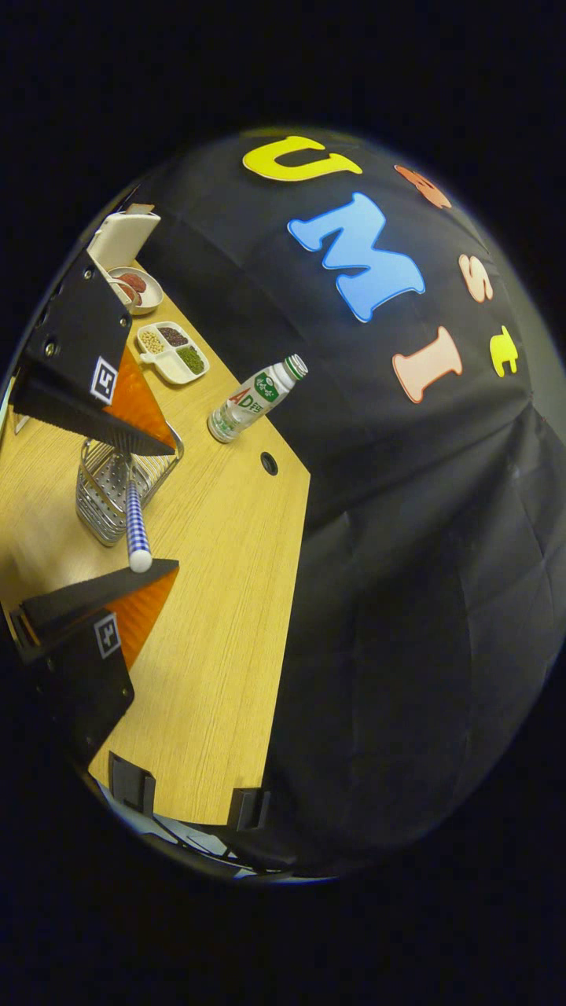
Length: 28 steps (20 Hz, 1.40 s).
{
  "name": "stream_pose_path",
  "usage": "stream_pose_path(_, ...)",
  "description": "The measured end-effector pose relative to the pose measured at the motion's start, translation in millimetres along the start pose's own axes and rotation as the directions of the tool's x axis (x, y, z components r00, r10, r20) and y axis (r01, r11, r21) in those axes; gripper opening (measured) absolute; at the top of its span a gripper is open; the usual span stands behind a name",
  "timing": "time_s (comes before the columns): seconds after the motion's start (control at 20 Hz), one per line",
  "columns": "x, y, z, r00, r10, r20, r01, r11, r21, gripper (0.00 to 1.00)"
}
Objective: Take the plate from the dish rack, then take the spoon from the basket and place it into the plate.
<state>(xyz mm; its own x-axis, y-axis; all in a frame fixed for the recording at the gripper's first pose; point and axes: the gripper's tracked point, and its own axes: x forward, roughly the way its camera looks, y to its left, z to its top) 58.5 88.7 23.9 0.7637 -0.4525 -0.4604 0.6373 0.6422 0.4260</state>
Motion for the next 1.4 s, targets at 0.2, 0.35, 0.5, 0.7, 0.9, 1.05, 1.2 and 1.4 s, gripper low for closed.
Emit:
stream_pose_path(0.2,7.4,-5.3,3.1,1.0,-0.005,-0.005,0.005,1.0,0.022,0.37)
stream_pose_path(0.35,-0.2,9.6,14.4,0.998,0.054,0.019,-0.055,0.997,0.054,0.28)
stream_pose_path(0.5,2.7,30.5,17.1,0.994,0.103,0.03,-0.104,0.994,0.045,0.19)
stream_pose_path(0.7,0.1,51.9,16.3,0.996,0.085,0.015,-0.084,0.996,-0.018,0.08)
stream_pose_path(0.9,-4.7,67.0,11.3,0.998,0.068,-0.008,-0.069,0.991,-0.119,0.08)
stream_pose_path(1.05,-12.3,74.9,7.6,0.998,0.056,-0.005,-0.056,0.975,-0.217,0.08)
stream_pose_path(1.2,-19.5,79.6,9.5,0.999,0.051,0.014,-0.045,0.96,-0.275,0.08)
stream_pose_path(1.4,-29.6,87.9,33.0,0.995,0.068,0.077,-0.036,0.935,-0.352,0.08)
